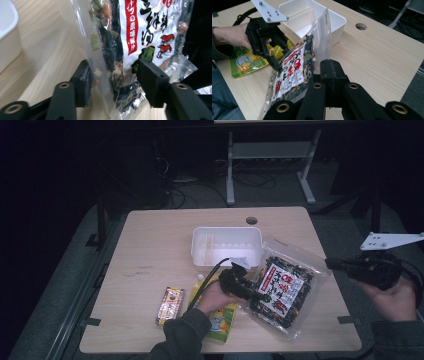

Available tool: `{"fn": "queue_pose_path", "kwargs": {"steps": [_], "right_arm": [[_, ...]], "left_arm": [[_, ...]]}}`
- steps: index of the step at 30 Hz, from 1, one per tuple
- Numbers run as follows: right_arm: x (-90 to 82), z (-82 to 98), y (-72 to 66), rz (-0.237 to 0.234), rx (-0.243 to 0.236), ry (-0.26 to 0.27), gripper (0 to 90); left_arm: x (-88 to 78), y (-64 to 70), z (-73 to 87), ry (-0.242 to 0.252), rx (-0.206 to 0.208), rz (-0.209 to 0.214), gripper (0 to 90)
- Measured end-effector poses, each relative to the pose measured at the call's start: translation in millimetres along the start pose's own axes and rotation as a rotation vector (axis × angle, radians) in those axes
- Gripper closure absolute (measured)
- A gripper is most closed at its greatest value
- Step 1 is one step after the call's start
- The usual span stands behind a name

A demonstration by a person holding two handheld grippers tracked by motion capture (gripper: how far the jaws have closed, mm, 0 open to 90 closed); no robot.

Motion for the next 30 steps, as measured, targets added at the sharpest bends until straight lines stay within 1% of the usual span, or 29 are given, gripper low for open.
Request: {"fn": "queue_pose_path", "kwargs": {"steps": [1,3,5,8,9,10,11,14,16,17,18,22,23,24,25,26,27,28,29,30], "right_arm": [[0.5,-1.5,0.0,0.002,-0.004,0.003,90.0],[0.4,-2.1,0.1,0.002,-0.005,0.007,90.0],[0.2,-3.8,-0.2,-0.003,-0.005,0.013,90.0],[0.7,-5.6,0.2,-0.004,-0.008,0.018,90.0],[0.9,-6.9,0.3,-0.001,-0.013,0.019,90.0],[0.8,-7.4,0.5,0.000,-0.014,0.021,90.0],[0.8,-7.4,0.5,0.000,-0.014,0.021,90.0],[0.2,-9.3,2.2,-0.006,-0.014,0.035,90.0],[-0.4,-9.7,3.8,-0.008,-0.011,0.040,90.0],[-0.8,-9.8,5.3,-0.010,-0.007,0.046,90.0],[-0.8,-9.8,5.3,-0.010,-0.007,0.046,90.0],[-1.1,-9.1,8.8,-0.015,-0.004,0.054,89.4],[-1.1,-8.6,9.7,-0.016,0.000,0.056,87.2],[-0.5,-7.8,11.4,-0.026,0.010,0.064,81.4],[-0.5,-7.8,11.4,-0.026,0.010,0.064,81.4],[-0.3,-7.4,12.6,-0.023,0.012,0.068,77.8],[0.4,-6.4,14.5,-0.033,0.023,0.071,70.1],[1.0,-5.9,15.5,-0.029,0.028,0.075,64.6],[1.9,-5.2,17.0,-0.015,0.036,0.074,59.8],[3.2,-3.9,17.8,-0.020,0.041,0.070,58.7]], "left_arm": [[-3.8,-0.6,0.9,0.005,0.005,0.008,54.5],[-6.4,-0.3,1.1,0.012,0.004,0.015,56.2],[-9.6,-0.1,1.6,0.020,0.011,0.014,61.4],[-13.5,1.8,1.8,0.030,0.036,0.013,66.7],[-15.1,3.1,1.8,0.035,0.046,0.013,71.3],[-15.9,4.0,1.7,0.040,0.049,0.015,72.8],[-16.9,4.6,1.7,0.042,0.057,0.014,72.8],[-20.0,6.6,1.5,0.047,0.091,-0.006,73.8],[-21.4,7.8,1.2,0.052,0.100,-0.010,74.2],[-22.4,8.8,1.2,0.056,0.112,-0.016,74.5],[-22.4,8.8,1.2,0.056,0.112,-0.016,74.7],[-24.6,10.8,1.9,0.065,0.134,-0.022,75.0],[-25.0,11.3,2.0,0.066,0.139,-0.021,75.1],[-25.4,11.6,2.1,0.065,0.143,-0.022,75.6],[-25.5,11.9,2.1,0.064,0.144,-0.028,75.6],[-25.7,12.0,2.1,0.065,0.146,-0.026,75.6],[-25.9,12.1,2.1,0.066,0.153,-0.028,75.7],[-25.8,12.5,2.1,0.068,0.154,-0.029,75.7],[-25.9,12.8,1.9,0.070,0.155,-0.029,75.7],[-25.9,12.8,1.9,0.070,0.155,-0.029,75.7]]}}
Point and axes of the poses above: each handheld gripper's, and its own axes: x roughly forward along the jaws, z roughly out of its underside, y roughly to its right, the point moved 7 cm from there along x, roughly forward along the jaws, and after that the axes turned 14 degrees about -z, right-handed, at the moved point
